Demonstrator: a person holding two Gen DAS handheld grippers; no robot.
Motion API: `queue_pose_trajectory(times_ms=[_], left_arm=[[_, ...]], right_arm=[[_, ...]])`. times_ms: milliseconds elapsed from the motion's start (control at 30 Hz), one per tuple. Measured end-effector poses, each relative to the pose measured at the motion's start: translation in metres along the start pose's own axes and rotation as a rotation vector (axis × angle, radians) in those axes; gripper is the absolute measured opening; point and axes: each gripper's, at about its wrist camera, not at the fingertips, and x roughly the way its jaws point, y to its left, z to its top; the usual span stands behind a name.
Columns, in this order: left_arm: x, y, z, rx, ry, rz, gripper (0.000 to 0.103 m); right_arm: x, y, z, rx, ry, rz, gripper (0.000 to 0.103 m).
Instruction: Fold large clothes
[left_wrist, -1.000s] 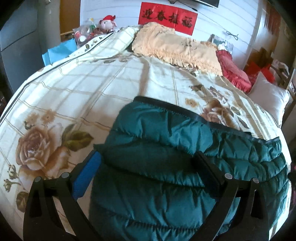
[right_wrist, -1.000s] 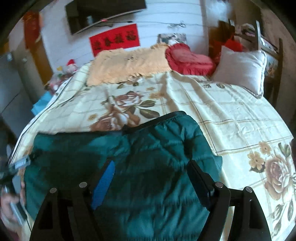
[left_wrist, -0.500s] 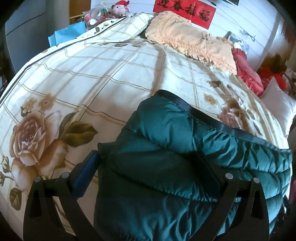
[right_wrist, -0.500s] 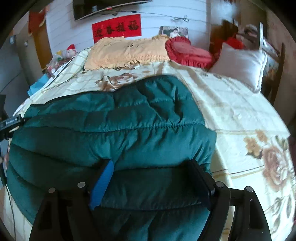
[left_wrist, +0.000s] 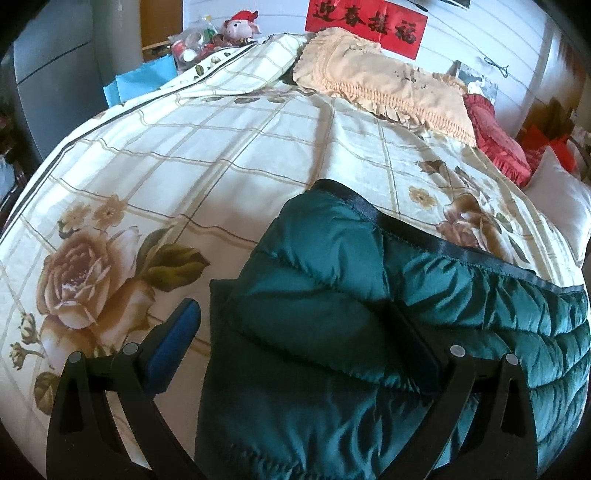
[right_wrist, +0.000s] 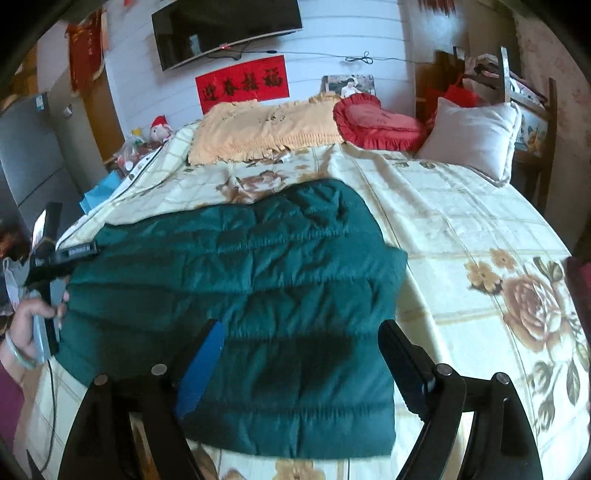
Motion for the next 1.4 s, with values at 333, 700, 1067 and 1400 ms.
queue_pose_trajectory(times_ms=[333,700,1067,1400], left_arm=[[-0.059,0.016,-0.026,0.077,-0.051,-0.054,0.101],[-0.088,0.047,-0.073,0.049,-0.044,-0.133,0.101],[-0.078,0.051,-0.09,0.031,-0.008,-0.194,0.101],[-0.039,0.057,-0.086,-0.07,0.101,-0.346,0.101]], right_arm=[[0.017,-0.02,-0.013,0.12,0.057,0.021,0.087],[-0.008,-0.02,-0.006,0.142,0.033,0.078,0.098],[0.013,-0.027,-0.004,0.182,0.081,0.091,0.102],[0.048,-0.044,0.001,0.239,0.125,0.138,0.103]])
